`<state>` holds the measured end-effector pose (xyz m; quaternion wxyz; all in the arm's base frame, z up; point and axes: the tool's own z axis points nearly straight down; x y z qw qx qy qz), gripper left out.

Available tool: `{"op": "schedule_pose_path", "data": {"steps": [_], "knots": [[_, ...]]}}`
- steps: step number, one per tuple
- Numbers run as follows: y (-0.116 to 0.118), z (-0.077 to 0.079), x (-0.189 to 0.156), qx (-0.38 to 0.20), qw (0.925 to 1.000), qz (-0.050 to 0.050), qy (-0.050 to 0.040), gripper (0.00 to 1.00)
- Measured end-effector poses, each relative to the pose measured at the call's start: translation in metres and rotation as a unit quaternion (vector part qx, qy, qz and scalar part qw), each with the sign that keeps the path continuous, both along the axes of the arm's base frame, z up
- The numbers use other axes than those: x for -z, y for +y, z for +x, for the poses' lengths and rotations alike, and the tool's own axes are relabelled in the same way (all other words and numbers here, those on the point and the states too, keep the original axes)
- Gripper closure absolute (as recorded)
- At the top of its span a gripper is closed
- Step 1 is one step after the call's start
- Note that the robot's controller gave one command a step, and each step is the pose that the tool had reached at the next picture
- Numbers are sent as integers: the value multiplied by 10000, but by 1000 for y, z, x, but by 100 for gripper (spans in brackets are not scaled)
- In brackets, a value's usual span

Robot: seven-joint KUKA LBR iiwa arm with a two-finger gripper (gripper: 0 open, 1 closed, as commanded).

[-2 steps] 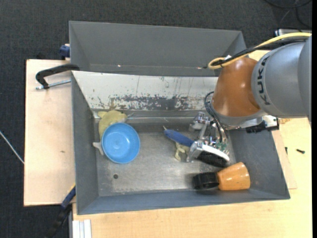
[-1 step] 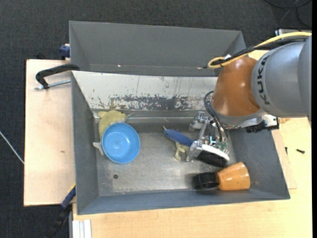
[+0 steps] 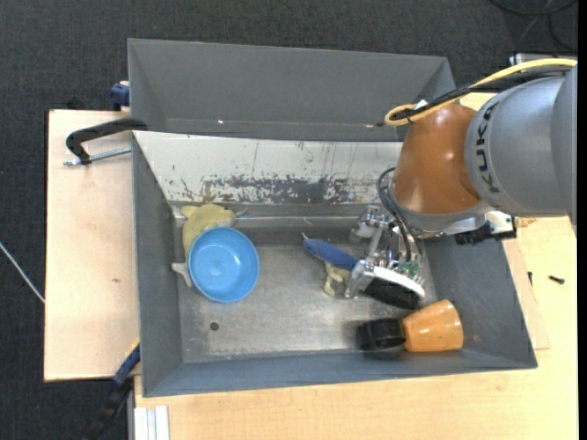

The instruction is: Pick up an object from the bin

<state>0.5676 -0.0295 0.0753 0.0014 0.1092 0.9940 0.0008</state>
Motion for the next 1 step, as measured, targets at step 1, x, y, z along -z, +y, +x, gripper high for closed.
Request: {"op": "schedule_pose_path", "data": {"steps": [1], "knots": [[0,1,-1,-2,10000,-1,-3,0]]}}
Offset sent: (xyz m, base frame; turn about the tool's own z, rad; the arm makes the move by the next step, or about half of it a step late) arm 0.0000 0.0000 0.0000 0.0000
